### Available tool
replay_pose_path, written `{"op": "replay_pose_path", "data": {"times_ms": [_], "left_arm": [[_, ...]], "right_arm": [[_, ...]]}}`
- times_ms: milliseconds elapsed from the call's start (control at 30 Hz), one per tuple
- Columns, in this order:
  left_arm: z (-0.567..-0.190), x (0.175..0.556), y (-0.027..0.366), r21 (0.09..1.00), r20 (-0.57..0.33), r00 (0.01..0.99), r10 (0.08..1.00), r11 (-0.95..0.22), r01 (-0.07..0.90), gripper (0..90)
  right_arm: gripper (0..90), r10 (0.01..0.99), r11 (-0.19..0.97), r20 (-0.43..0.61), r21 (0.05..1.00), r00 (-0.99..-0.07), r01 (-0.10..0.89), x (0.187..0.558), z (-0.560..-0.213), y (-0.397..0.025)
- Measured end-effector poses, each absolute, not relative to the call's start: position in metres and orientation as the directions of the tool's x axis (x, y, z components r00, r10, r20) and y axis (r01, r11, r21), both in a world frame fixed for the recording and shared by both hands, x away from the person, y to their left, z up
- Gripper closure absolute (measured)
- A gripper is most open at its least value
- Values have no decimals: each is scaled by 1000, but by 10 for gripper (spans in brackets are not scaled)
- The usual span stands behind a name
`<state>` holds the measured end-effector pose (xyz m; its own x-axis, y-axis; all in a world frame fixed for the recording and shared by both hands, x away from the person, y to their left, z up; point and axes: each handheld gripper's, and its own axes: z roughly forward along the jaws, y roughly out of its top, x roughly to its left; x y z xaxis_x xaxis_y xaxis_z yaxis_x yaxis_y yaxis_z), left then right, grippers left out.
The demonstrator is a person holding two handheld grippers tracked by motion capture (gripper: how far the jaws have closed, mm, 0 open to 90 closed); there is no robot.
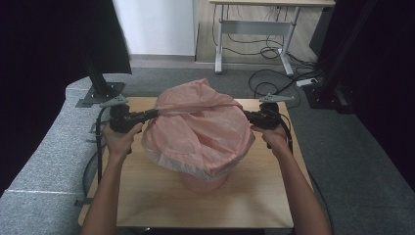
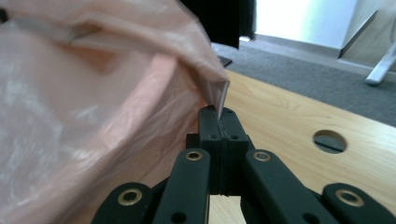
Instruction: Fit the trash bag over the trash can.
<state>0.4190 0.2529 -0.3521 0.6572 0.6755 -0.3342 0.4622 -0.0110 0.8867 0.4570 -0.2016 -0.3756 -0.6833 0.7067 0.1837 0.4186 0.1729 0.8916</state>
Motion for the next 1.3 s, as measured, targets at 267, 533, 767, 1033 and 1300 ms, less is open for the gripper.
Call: {"op": "replay_pose_path", "data": {"times_ms": [267,533,767,1033,1300], "left_arm": [[-367,445,247,834,-410,612,676,6,552,900],[-379,460,236,766,-456,578,676,-31,642,900],[-387,464,225,724,-444,568,693,-96,683,900],[-409,442,240,723,-396,576,715,-144,675,900],[-394,425,254,808,-393,607,691,-56,587,703]], "right_arm": [[898,686,196,214,866,-695,460,474,-390,-181],[898,639,154,334,827,-693,541,491,-411,-168],[898,631,190,395,756,-668,626,499,-423,-167],[825,651,206,367,757,-664,620,486,-464,-180],[402,825,31,240,885,-511,465,459,-394,-238]]}}
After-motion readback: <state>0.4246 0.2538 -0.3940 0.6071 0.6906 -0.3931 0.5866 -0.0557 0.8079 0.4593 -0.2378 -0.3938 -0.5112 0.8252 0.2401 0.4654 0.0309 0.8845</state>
